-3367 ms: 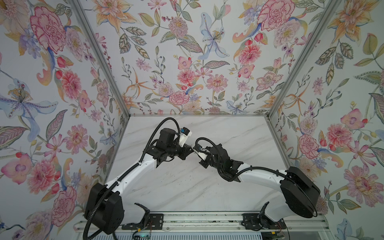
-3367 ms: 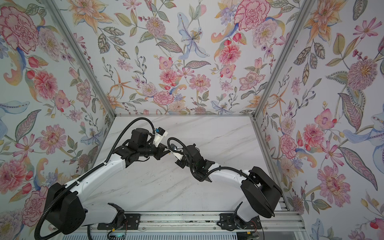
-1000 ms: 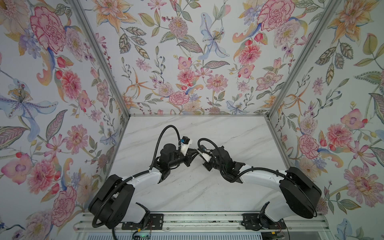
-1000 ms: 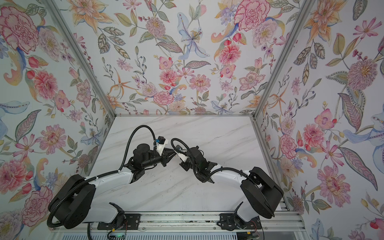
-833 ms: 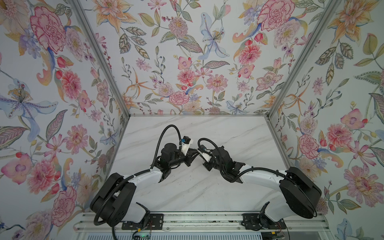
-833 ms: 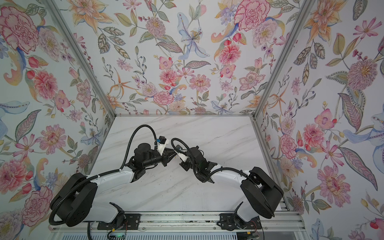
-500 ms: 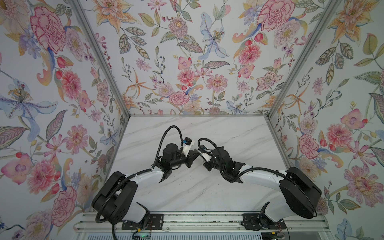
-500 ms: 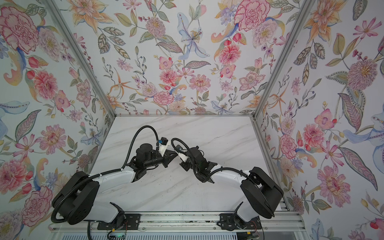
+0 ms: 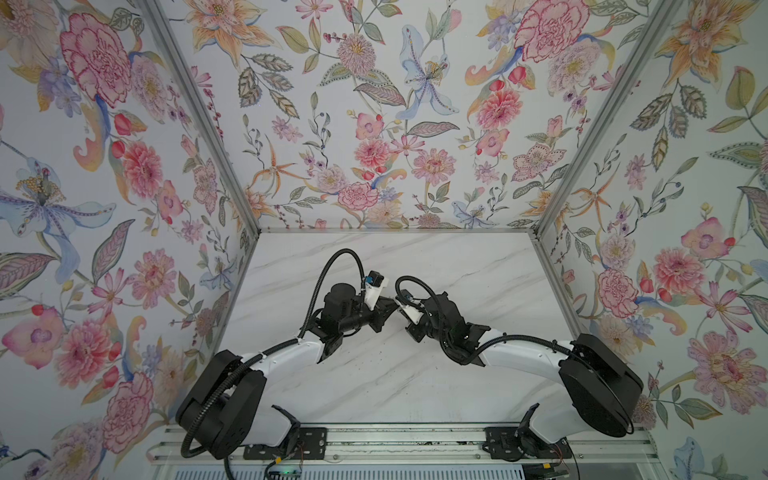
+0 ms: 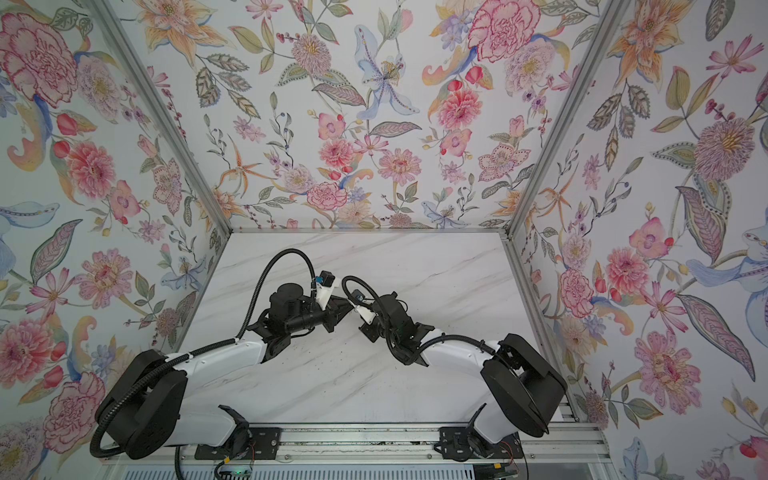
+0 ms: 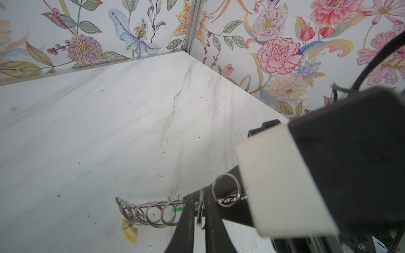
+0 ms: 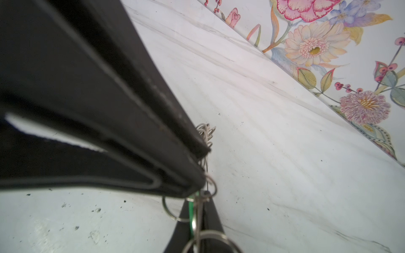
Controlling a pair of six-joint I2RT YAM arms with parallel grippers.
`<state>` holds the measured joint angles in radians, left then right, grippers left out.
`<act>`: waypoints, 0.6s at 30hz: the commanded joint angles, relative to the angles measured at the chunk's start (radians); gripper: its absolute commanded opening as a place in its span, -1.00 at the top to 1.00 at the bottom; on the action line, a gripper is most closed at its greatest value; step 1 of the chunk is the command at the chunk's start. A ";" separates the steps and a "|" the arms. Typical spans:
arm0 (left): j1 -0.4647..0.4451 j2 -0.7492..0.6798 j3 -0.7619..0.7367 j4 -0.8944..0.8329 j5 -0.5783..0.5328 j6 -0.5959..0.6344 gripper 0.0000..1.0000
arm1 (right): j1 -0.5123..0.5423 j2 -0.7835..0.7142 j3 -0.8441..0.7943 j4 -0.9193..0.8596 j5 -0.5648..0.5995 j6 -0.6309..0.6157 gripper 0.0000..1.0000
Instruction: Remove the keys from the keyring
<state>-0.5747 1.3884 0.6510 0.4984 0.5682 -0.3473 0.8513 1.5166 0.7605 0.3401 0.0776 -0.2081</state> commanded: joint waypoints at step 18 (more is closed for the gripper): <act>-0.004 0.038 0.050 -0.021 0.022 0.011 1.00 | 0.004 -0.001 0.037 0.014 -0.009 0.004 1.00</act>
<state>-0.5747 1.4288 0.6689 0.4763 0.5941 -0.3511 0.8513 1.5166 0.7650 0.3344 0.0795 -0.2081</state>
